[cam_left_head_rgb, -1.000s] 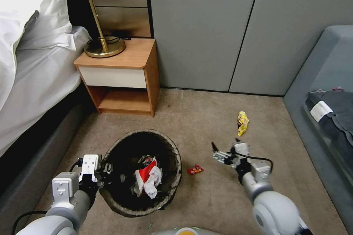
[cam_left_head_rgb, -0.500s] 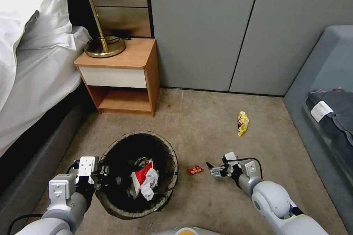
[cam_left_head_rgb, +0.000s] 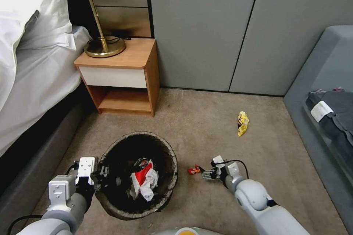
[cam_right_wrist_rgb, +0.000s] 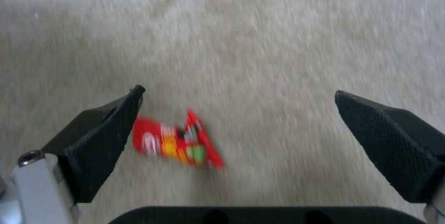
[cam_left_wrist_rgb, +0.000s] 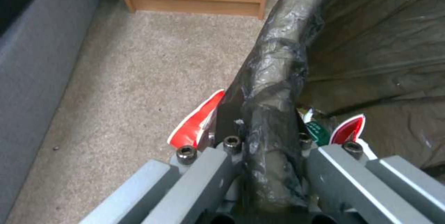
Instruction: Pick up the trash bin, then pick up the garbage from the floor and place it into the trash bin.
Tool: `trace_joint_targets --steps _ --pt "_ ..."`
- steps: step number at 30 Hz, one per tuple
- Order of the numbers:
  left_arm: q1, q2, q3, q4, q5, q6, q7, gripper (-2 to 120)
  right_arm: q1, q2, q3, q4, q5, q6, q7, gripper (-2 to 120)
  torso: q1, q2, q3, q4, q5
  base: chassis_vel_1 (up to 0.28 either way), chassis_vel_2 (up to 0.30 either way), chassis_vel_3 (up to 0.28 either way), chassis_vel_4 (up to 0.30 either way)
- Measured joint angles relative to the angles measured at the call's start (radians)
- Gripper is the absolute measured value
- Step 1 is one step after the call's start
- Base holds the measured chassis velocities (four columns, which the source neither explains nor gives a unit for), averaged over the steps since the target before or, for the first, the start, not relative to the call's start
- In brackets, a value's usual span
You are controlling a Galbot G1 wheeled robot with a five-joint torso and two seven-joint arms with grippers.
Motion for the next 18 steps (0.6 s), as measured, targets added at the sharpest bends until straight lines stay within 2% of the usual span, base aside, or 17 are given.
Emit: trace_joint_targets --steps 5,18 --pt "-0.002 -0.001 0.001 0.0 0.001 0.0 0.0 1 0.019 0.028 -0.02 -0.047 -0.021 0.051 0.004 100 0.0 0.0 0.0 -0.0001 0.0 0.0 0.0 0.0 0.0" --pt "-0.007 0.003 0.004 0.0 0.002 0.0 0.0 1 -0.014 0.065 -0.022 -0.087 -0.081 0.082 0.004 100 0.0 0.0 0.0 -0.0001 0.0 0.0 0.0 0.0 0.0"
